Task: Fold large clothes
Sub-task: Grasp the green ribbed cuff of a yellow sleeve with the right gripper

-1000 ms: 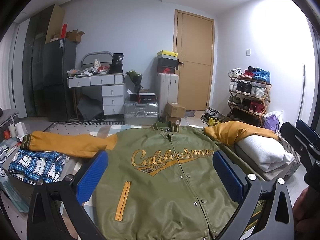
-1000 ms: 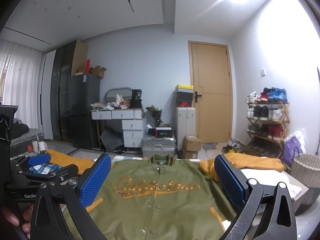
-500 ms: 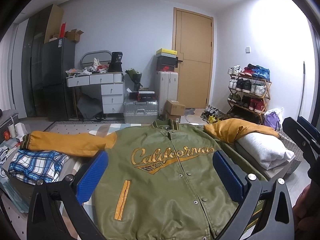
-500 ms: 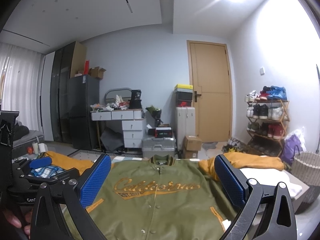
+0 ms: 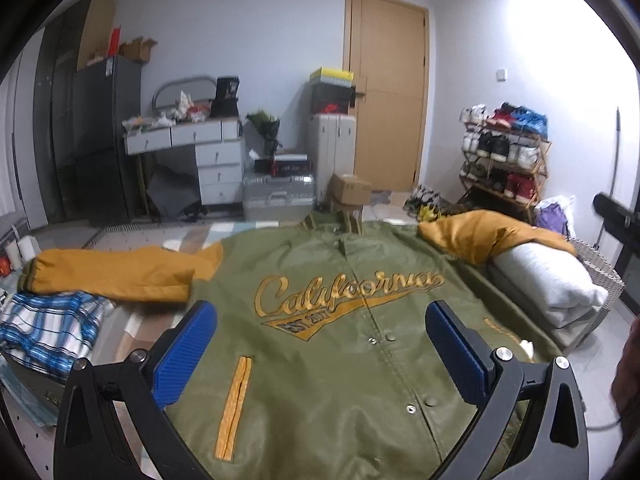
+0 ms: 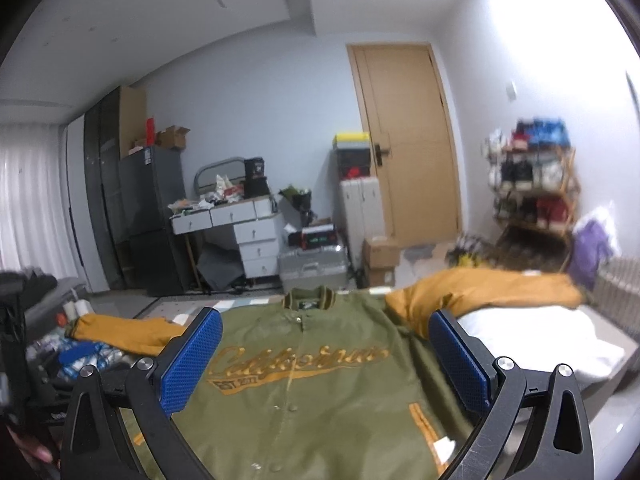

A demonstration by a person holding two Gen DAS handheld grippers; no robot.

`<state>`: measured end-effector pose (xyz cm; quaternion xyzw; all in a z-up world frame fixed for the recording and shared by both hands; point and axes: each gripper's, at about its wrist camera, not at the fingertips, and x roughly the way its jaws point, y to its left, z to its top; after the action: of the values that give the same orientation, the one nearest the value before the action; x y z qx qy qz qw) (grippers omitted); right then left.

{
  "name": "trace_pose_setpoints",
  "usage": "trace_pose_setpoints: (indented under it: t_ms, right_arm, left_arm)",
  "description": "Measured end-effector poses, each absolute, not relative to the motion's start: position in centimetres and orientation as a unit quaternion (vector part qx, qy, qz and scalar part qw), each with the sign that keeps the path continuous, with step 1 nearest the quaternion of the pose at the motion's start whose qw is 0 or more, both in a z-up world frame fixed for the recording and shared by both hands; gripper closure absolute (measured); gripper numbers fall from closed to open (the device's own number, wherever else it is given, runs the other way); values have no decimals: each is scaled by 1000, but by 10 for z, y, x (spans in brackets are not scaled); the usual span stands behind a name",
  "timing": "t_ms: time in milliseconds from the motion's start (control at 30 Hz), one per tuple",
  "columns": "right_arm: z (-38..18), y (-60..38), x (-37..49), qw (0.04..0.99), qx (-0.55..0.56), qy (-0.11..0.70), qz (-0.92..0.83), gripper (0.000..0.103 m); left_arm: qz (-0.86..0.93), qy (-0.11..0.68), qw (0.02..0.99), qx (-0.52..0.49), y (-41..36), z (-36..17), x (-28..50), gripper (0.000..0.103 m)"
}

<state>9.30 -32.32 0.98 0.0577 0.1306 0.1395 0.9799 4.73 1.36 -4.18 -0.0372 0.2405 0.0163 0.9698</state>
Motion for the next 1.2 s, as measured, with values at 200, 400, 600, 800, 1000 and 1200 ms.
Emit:
trace_pose_setpoints:
  t_ms: [200,400,600,800,1000,1200]
  right_arm:
    - [-6,-431,194,948,196,238,78,0]
    - [-47,-557,278,873,356,335,5,3]
    - [-75,-620,313,829,408,379,-59,17]
    - [-83,-638,343,827,376,403,-106,69]
    - [-44,-624,367,872,286,371,-143,91]
    - [29,-579,368,926,192,284,-156,94]
  left_arm:
    - [18,279,959,-44,18,-61,80,1]
    - [25,309,950,-32,19,-76,99,1]
    - [25,335,941,-31,17,-84,112,1]
    - [25,345,938,-22,14,-84,112,1]
    - [34,337,941,-19,23,-76,115,1]
    - [44,324,944,-29,31,-70,109,1]
